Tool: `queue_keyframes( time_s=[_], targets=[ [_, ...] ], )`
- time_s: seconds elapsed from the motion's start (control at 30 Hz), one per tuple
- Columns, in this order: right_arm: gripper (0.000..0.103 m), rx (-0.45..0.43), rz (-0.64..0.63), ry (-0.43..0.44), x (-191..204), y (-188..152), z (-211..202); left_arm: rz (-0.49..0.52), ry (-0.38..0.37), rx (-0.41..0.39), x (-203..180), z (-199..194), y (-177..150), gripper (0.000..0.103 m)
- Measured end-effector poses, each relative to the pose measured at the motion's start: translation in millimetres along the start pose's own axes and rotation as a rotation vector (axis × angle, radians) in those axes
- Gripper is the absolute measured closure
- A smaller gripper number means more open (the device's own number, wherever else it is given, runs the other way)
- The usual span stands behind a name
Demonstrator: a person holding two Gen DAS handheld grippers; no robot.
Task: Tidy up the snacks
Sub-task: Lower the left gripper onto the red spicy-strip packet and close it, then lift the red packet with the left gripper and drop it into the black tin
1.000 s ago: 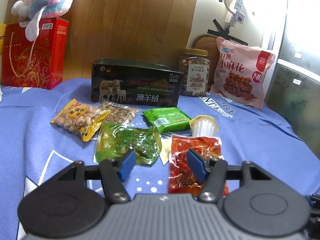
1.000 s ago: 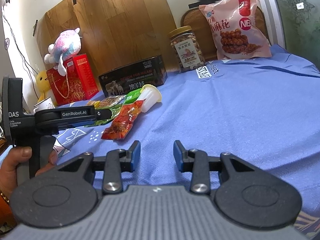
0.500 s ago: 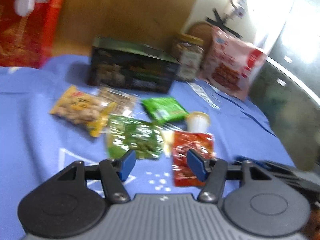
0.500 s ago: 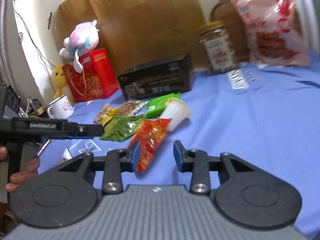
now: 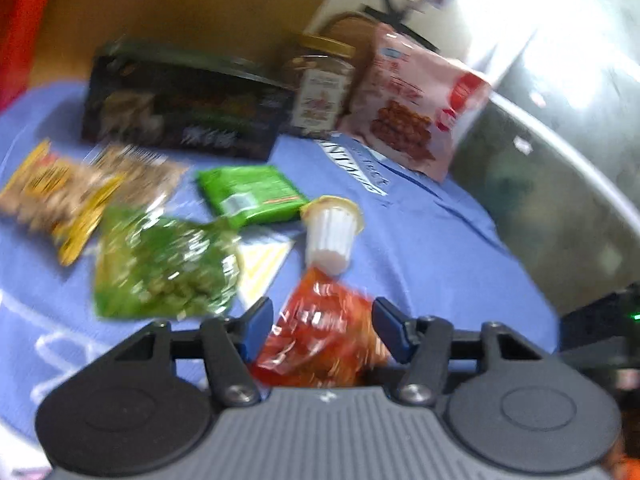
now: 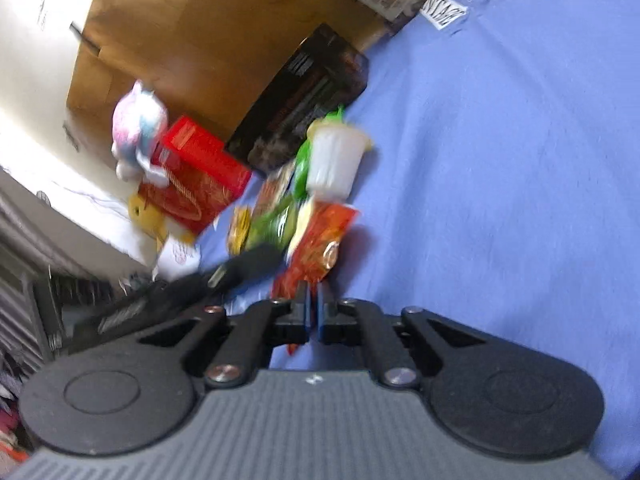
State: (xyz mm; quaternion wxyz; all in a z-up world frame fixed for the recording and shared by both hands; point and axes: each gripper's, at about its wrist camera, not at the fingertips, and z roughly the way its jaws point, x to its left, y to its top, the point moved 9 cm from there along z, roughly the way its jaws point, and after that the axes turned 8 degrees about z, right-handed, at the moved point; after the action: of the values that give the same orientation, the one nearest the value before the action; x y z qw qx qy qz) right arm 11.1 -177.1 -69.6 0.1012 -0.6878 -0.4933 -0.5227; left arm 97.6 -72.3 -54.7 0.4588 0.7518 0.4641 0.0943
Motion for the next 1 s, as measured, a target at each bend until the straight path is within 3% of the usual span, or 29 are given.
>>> queue_keyframes(
  time_s=[0.1,0.17,0.23,0.33,0.47,0.63,0.67,0.7,0.77,0.83,0.87,1.0],
  targets=[
    [0.091,0.074,-0.151,-0.023,20.9,-23.9,-4.1,0.041,0.059,-0.001,4.9,-9.9,4.4,0.051],
    [0.09,0.041,-0.212,-0.039,26.0,-16.7,-19.3,0.012,0.097,-0.027,18.7,-33.1,8.2,0.051],
    [0.09,0.024,-0.183,-0.027,22.3,-2.3,-31.3,-0.057,0.118,-0.012,34.0,-55.6,4.9,0.05],
    [0.09,-0.008,-0.134,-0.033,9.9,23.6,-35.1,-0.184,0.038,0.067,36.7,-67.6,-11.8,0.05],
    [0.09,-0.007,-0.201,-0.065,10.0,41.9,-17.5,-0.293,-0.093,0.126,16.5,-57.0,-31.4,0.044],
    [0.091,0.072,-0.251,-0.085,-1.9,42.2,6.7,-0.297,-0.064,0.081,7.8,-42.5,-29.1,0.039],
    [0.09,0.099,-0.22,-0.065,-2.1,35.9,3.8,-0.296,-0.061,0.077,7.6,-41.8,-29.2,0.041],
    [0.089,0.117,-0.177,-0.044,-3.5,29.2,-0.6,-0.29,-0.054,0.072,7.3,-41.0,-29.1,0.051],
    [0.089,0.147,-0.094,0.011,-6.8,14.4,-5.5,-0.287,-0.049,0.069,8.5,-39.7,-29.2,0.059],
    [0.091,0.152,-0.041,0.048,-6.9,4.1,-7.8,-0.295,-0.05,0.071,11.7,-38.7,-30.9,0.075],
    [0.091,0.134,-0.061,0.042,-5.3,0.5,-10.6,-0.299,-0.054,0.086,13.1,-36.0,-33.0,0.09],
    [0.083,0.121,-0.095,0.048,-1.3,-0.5,-17.4,-0.28,-0.09,0.073,13.5,-34.7,-34.1,0.093]
  ],
)
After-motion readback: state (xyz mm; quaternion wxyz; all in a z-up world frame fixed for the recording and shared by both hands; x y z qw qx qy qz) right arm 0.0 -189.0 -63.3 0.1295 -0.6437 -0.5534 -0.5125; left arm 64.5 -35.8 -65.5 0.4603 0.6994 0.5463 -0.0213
